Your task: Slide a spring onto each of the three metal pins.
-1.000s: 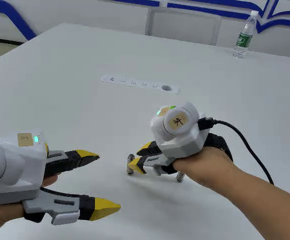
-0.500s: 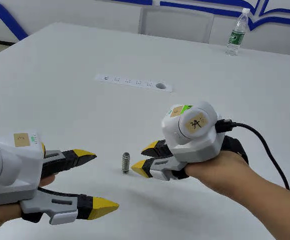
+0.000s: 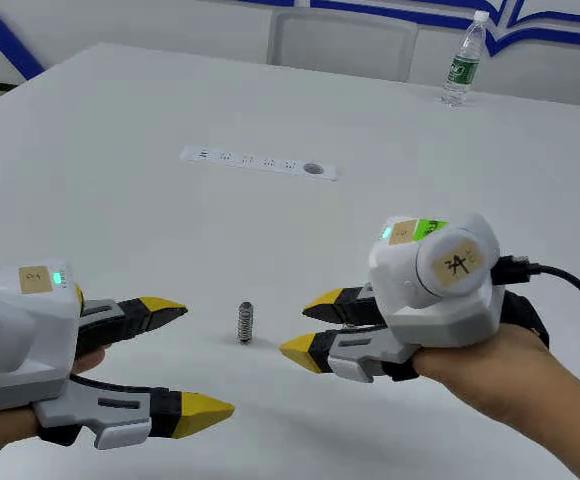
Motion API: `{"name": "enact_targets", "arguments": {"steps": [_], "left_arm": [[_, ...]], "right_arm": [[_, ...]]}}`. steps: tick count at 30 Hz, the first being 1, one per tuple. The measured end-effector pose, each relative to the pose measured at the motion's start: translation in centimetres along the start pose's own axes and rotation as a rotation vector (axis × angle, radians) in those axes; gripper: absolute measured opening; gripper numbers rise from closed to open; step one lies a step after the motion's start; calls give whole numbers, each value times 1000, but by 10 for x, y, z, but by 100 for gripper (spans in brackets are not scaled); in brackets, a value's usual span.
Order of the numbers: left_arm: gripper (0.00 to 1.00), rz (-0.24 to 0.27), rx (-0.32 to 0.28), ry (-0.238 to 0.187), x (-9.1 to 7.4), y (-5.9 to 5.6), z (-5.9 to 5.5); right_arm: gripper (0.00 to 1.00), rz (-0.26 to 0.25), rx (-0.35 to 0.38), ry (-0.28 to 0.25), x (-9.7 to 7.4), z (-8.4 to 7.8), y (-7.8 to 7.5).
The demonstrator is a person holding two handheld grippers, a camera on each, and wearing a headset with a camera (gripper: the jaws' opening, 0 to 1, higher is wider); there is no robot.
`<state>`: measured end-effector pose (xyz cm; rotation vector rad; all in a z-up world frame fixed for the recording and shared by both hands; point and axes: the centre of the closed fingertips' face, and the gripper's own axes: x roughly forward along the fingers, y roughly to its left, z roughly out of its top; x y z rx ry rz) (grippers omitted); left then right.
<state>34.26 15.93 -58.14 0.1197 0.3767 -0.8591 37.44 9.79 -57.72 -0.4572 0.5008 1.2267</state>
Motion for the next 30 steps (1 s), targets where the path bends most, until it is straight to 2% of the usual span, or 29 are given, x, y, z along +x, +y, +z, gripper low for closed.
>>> {"name": "enact_targets", "arguments": {"steps": [12,17,30], "left_arm": [[75,-7,12,-3,2,-2,5],[76,-8,15,-6,2,-3,7],[77,-17,17,-2,3,-5,7]], "right_arm": [[30,-19,28,-7,-27,-18,6],[30,-40,52,-15,-40,-28,5],[30,-108,127,4,-74,-63,-2]]}}
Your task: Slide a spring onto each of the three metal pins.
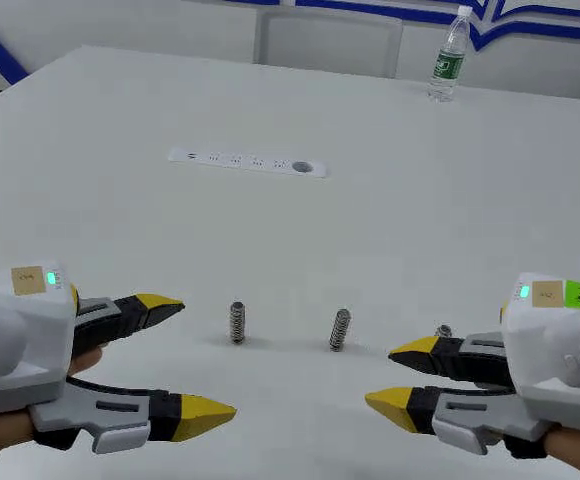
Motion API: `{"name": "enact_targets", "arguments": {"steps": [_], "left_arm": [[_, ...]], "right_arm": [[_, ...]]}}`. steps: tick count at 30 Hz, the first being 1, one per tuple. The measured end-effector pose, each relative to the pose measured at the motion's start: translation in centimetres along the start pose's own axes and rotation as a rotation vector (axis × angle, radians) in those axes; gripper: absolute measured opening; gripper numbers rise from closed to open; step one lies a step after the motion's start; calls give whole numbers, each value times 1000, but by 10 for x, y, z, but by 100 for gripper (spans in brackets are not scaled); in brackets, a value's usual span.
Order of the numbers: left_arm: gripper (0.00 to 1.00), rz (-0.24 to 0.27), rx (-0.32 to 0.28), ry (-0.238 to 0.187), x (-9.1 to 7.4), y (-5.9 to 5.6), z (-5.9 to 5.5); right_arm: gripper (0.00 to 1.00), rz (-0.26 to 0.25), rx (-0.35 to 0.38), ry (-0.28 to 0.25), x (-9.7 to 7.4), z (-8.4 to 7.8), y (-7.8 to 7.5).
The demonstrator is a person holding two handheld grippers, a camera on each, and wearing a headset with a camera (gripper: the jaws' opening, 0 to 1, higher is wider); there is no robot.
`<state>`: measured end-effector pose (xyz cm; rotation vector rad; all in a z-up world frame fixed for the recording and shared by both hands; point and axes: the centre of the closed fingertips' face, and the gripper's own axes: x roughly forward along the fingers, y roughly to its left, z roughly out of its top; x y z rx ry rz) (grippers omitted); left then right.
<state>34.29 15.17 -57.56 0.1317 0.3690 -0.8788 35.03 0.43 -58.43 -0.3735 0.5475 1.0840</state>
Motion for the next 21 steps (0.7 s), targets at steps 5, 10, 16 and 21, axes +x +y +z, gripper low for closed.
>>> {"name": "enact_targets", "arguments": {"steps": [5,10,16,21], "left_arm": [[78,-3,0,0,1,-1,0],[78,-7,-1,5,2,-2,-2],[79,-10,-1,6,3,-3,-3],[79,-10,0,7,2,-3,-3]], "right_arm": [[30,-48,36,-1,-13,-11,-16],[31,-86,59,-9,-25,-21,-29],[33,-117,70,-22,-35,-31,-42],[37,-138,74,-44,-43,-37,-52]]}}
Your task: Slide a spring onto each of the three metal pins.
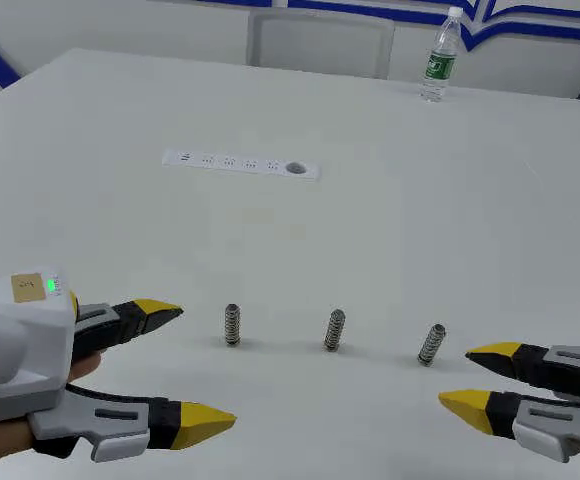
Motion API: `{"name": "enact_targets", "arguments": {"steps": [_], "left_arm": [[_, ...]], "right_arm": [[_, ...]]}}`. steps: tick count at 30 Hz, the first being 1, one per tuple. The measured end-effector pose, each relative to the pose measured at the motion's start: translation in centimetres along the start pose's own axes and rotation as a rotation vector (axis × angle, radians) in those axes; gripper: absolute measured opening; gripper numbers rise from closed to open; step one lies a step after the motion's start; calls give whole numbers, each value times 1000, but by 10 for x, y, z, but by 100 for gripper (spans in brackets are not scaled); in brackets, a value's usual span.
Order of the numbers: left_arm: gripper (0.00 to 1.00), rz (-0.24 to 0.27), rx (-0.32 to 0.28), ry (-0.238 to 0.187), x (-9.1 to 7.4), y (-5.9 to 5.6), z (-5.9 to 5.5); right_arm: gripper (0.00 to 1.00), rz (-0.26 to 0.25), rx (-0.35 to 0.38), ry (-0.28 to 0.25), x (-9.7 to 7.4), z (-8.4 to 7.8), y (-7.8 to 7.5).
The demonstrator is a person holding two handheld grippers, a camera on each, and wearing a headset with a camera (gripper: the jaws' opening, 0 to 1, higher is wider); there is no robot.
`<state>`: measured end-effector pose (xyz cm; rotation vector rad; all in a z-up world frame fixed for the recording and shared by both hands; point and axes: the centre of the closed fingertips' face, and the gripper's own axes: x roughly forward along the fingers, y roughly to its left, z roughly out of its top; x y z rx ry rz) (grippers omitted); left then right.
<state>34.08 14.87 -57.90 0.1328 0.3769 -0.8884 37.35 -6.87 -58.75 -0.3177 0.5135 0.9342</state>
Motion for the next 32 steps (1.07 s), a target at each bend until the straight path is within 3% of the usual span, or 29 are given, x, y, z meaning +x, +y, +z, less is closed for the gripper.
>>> {"name": "enact_targets", "arguments": {"steps": [6,15,25,32], "left_arm": [[79,0,-2,4,0,0,-2],[79,3,-7,10,-1,1,-6],[79,7,-12,12,0,2,-7],[80,12,-17,18,-1,3,-11]], "right_arm": [[42,-1,-33,-29,-1,-4,-2],[62,21,-105,-105,1,-6,-3],[76,45,-96,-141,3,-8,-3],[79,50,-78,-134,4,-11,-3]]}}
